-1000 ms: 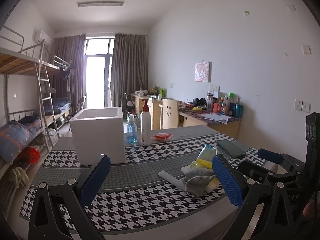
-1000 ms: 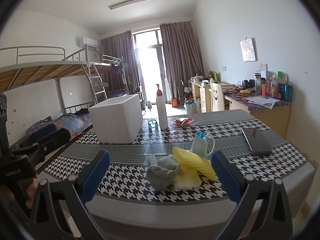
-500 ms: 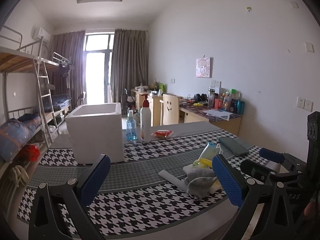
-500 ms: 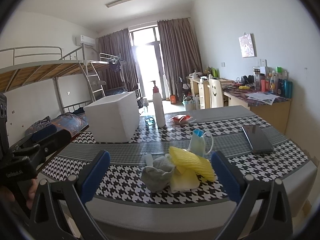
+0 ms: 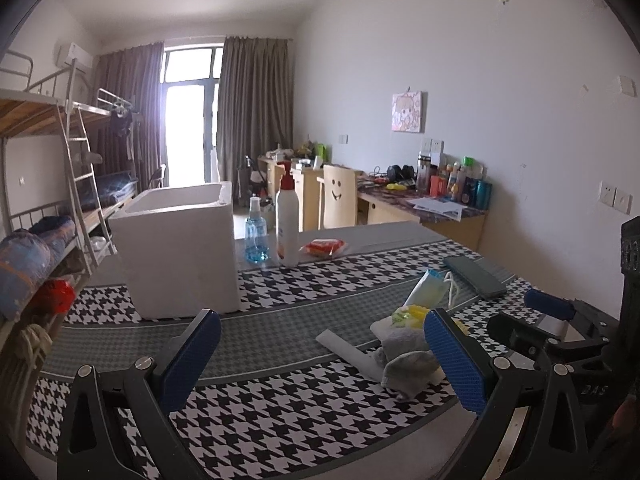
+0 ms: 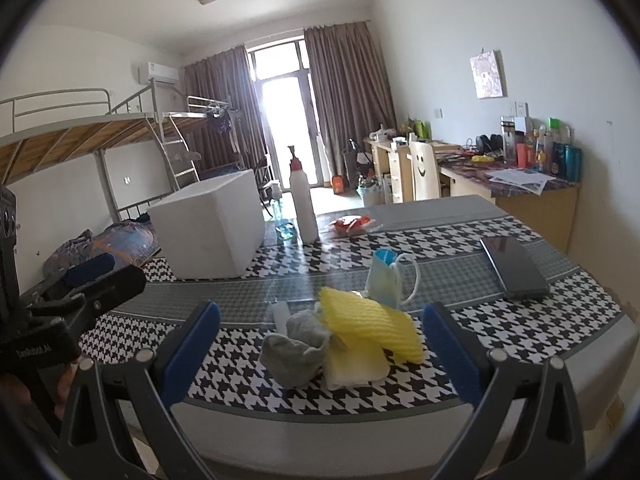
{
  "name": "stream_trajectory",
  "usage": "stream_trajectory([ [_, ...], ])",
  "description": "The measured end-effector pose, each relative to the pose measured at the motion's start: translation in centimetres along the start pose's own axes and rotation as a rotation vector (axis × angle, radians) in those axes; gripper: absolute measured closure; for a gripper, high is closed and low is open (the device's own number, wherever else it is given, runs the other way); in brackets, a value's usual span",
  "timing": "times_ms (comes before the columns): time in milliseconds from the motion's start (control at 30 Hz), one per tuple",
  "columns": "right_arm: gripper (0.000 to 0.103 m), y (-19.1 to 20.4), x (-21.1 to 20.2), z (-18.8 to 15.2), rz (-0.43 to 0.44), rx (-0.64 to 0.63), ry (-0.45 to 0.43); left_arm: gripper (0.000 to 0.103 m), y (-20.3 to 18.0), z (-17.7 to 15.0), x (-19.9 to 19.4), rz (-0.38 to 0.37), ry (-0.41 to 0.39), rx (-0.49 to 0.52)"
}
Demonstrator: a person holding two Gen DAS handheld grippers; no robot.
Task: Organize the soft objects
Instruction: 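Lower the left tool onto the grey sock and close on it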
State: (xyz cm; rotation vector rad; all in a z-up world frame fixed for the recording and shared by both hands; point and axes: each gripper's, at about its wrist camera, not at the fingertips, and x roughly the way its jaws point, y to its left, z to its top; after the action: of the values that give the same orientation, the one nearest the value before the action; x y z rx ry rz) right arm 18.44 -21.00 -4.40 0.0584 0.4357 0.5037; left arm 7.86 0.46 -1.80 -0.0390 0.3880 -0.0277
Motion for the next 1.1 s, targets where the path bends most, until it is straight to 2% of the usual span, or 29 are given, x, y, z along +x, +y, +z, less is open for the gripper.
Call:
stream_trajectory([
  [467,0.001,-2.0,1.7,-0.3,-0.046,0.039,0.047,0.001,-1.8,-1.1,3.5,-0.096,0.088,0.059],
  [1100,0.001,-4.4,3.3,-0.7,-0.094,0.087,0.114,0.001,-4.1,-2.6,7.0,-0.185,0.197,0.146],
])
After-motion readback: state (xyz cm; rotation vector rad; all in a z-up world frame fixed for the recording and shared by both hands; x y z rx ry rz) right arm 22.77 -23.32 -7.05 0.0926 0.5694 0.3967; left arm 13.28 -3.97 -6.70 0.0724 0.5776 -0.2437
